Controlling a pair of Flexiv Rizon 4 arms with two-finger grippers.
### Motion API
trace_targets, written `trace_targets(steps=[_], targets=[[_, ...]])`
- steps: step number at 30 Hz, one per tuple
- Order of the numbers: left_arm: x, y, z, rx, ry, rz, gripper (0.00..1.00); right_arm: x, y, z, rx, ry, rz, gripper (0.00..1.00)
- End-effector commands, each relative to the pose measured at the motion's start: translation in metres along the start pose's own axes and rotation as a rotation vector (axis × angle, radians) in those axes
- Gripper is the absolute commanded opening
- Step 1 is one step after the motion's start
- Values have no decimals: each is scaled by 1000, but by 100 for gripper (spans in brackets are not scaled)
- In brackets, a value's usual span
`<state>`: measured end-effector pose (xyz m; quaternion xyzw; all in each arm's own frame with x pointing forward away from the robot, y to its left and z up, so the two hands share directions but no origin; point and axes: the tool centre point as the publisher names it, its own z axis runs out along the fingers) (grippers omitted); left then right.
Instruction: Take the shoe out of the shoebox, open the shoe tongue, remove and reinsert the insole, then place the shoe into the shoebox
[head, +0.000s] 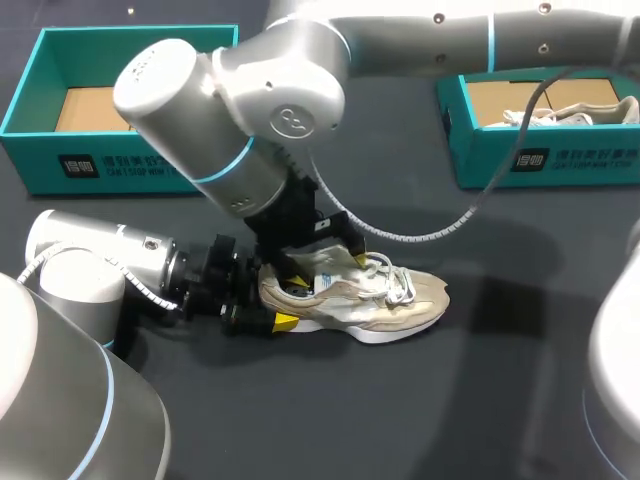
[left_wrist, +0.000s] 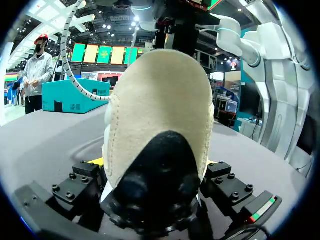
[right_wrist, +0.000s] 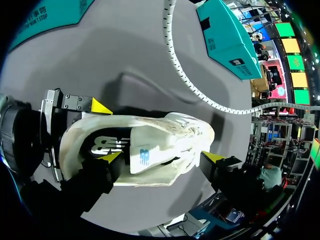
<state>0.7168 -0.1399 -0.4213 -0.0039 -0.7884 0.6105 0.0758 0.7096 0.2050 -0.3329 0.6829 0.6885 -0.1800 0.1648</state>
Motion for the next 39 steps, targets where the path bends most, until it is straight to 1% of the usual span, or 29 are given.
trace_targets(steps=[1, 8, 14, 21, 32, 39], targets=[[0, 0, 2, -1, -1, -1, 0, -3, -5, 7, -10, 27, 534, 100], [0, 0, 2, -1, -1, -1, 0, 3, -3, 11, -7, 22, 533, 100], [0, 0, 2, -1, -1, -1, 0, 11, -4, 13, 1, -27, 546, 100], [0, 0, 2, -1, -1, -1, 0, 14, -6, 19, -7, -21, 553, 100], [0, 0, 2, -1, -1, -1, 0, 4, -9, 27, -17, -48, 591, 100], [0, 0, 2, -1, -1, -1, 0, -2, -8, 33, -33, -46, 604, 100]])
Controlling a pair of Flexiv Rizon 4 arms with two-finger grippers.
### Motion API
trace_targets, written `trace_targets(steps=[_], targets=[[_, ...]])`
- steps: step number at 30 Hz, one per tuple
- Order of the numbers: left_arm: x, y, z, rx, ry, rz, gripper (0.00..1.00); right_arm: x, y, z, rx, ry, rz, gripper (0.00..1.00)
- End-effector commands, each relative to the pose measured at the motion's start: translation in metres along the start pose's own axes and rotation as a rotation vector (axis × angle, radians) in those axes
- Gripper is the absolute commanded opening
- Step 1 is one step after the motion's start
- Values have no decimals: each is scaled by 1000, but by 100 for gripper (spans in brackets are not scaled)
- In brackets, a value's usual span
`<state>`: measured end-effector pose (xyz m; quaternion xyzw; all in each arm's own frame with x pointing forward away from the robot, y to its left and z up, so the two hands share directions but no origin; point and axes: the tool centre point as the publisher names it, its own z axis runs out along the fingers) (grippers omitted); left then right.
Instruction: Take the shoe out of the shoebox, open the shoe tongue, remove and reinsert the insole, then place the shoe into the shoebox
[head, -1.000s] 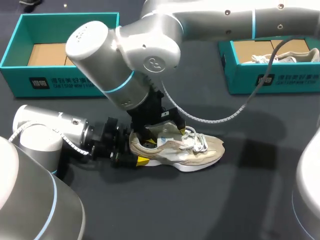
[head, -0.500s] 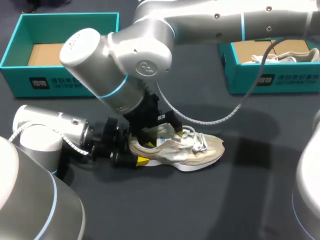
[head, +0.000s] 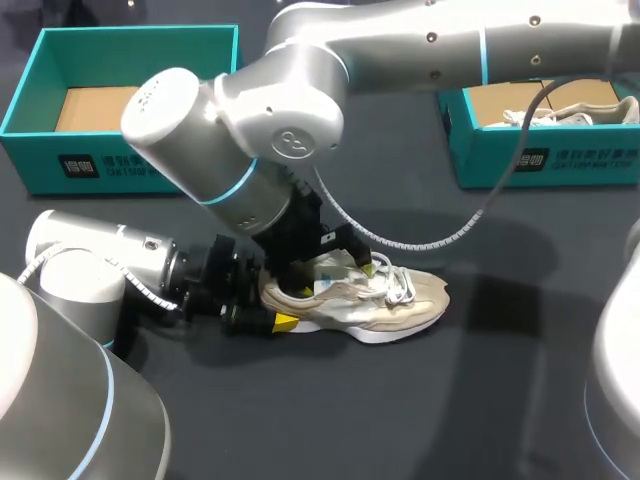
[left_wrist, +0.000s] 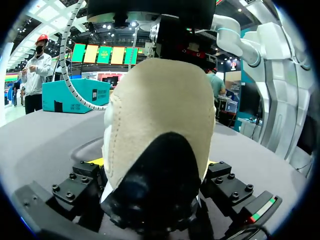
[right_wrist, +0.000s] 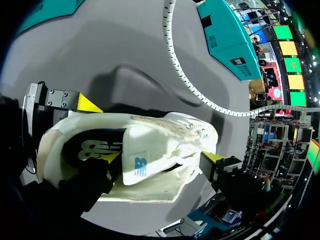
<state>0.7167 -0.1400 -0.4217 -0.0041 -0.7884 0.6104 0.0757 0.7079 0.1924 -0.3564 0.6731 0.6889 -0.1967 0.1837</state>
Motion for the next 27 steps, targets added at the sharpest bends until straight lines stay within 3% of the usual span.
trace_targets(steps=[1, 8, 21, 27], targets=[[0, 0, 1, -1, 0, -1, 0, -3, -7, 8, -13, 5, 620, 100], [0, 0, 1, -1, 0, -1, 0, -14, -8, 10, -27, 12, 640, 100], [0, 0, 1, -1, 0, -1, 0, -26, -4, 2, -54, 8, 638, 86], [0, 0, 1, -1, 0, -1, 0, -30, -7, -2, -29, 25, 622, 81]])
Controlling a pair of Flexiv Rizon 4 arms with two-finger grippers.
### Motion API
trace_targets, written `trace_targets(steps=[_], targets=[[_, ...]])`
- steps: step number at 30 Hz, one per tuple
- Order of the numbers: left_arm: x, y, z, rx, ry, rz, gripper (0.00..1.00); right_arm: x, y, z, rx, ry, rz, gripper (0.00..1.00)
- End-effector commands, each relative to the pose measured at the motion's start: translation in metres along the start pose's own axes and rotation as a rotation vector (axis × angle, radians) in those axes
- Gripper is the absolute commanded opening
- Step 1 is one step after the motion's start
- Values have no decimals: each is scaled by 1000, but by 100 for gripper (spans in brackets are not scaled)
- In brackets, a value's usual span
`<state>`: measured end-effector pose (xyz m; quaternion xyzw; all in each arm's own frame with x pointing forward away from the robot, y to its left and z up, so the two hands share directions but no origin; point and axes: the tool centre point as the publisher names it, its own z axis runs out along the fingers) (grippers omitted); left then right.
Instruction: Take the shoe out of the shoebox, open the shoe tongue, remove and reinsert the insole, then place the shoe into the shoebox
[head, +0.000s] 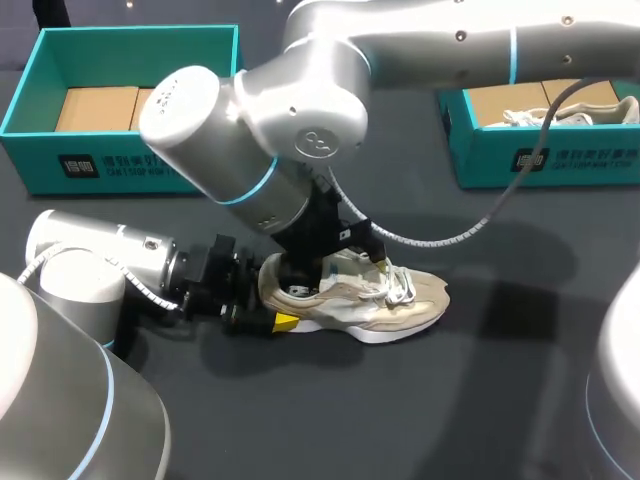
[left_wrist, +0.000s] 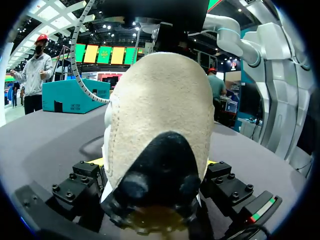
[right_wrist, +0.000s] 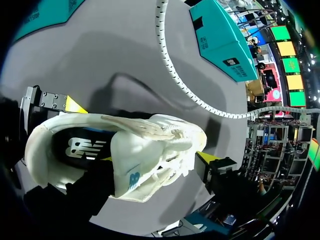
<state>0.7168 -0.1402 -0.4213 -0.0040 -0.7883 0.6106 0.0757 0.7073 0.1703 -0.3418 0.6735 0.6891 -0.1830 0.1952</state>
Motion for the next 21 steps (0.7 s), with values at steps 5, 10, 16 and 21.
trace_targets(steps=[5, 10, 16, 21], targets=[[0, 0, 1, -2, 0, -1, 0, -8, -7, -7, 19, 25, 597, 64], [0, 0, 1, -2, 0, -1, 0, -11, -4, -6, 46, 41, 572, 51], [0, 0, 1, -2, 0, -1, 0, -14, -1, -6, 61, 73, 538, 41], [0, 0, 1, -2, 0, -1, 0, -19, 3, -6, 82, 118, 498, 0]])
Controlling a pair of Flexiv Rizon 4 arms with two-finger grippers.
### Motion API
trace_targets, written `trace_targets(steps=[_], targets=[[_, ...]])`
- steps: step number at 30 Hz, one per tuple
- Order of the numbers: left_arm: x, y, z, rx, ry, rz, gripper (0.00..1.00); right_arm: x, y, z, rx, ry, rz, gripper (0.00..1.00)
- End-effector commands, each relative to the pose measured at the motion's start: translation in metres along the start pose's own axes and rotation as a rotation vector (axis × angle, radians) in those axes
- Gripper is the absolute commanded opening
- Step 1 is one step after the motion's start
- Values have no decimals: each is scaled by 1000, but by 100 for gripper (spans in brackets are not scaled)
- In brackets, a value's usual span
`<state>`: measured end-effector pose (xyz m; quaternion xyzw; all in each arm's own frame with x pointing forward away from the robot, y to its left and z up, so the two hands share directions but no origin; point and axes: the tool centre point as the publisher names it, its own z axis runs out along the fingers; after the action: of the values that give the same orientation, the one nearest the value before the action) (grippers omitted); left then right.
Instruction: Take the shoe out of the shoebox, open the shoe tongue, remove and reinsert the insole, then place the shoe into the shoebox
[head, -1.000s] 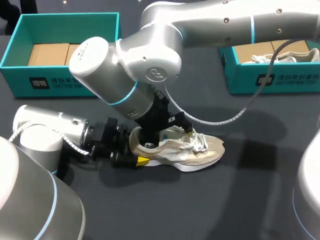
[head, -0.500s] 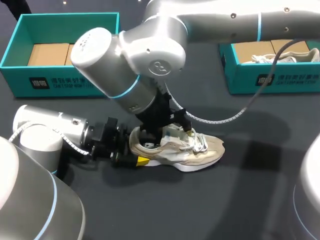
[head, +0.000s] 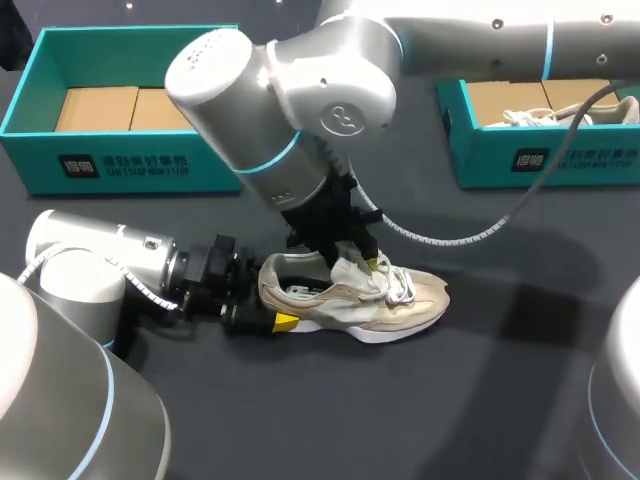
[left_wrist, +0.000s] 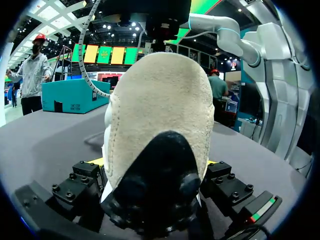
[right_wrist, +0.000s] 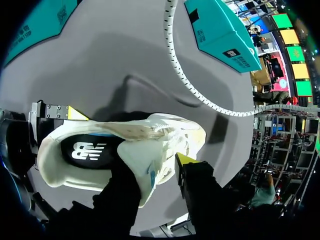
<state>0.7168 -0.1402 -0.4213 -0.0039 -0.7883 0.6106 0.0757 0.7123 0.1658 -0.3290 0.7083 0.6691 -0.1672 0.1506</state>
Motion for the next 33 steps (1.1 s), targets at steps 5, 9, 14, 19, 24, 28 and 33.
trace_targets(steps=[5, 9, 14, 19, 24, 28, 33], targets=[[0, 0, 1, -2, 0, -1, 0, -15, 0, 4, 22, 98, 383, 0], [0, 0, 1, -2, 0, -1, 0, -25, 2, 6, 38, 192, 292, 0], [0, 0, 1, -2, 0, -1, 0, -39, 4, 16, 44, 386, 183, 0], [0, 0, 1, -2, 0, -1, 0, -39, 4, 16, 44, 386, 183, 0], [0, 0, 1, -2, 0, -1, 0, -39, 4, 16, 44, 386, 183, 0], [0, 0, 1, -2, 0, -1, 0, -39, 4, 16, 44, 386, 183, 0], [0, 0, 1, -2, 0, -1, 0, -51, 4, 22, 32, 489, 138, 0]])
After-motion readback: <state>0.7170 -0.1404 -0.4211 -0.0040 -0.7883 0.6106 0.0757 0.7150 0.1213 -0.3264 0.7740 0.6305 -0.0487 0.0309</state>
